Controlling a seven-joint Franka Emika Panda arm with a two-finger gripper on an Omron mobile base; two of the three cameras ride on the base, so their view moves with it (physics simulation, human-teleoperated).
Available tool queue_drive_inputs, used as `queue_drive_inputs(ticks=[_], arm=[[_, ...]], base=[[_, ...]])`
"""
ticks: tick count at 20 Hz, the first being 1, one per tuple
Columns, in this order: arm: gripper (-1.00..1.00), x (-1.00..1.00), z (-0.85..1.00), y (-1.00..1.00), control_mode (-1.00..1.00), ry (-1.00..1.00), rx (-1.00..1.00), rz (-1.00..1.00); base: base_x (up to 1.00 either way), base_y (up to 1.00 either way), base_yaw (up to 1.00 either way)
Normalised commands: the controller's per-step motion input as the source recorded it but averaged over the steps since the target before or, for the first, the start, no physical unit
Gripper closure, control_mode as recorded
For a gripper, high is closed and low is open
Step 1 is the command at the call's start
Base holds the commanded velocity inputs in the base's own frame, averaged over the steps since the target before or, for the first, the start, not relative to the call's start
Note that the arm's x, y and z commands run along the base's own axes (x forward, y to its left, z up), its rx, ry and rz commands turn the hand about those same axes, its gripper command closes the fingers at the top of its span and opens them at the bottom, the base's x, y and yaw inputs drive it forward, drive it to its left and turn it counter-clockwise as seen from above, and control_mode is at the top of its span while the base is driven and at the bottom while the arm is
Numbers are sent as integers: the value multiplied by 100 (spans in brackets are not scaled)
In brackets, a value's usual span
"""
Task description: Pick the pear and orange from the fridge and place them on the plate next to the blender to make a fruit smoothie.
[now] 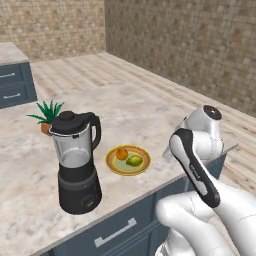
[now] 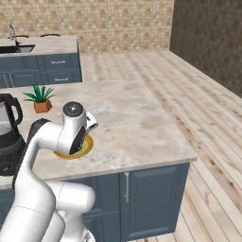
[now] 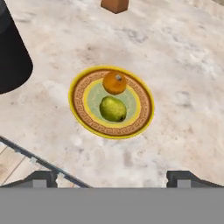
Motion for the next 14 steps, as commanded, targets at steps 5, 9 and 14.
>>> queue_drive_inputs(ticks=[5, 9, 14], arm=[[-100, -89, 80, -35, -100, -24, 19, -16], [-100, -95, 77, -5, -100, -26, 14, -29], [-100, -90, 58, 2, -100, -18, 11, -39]], base=[[0, 0, 0], [0, 0, 0], [0, 0, 0]])
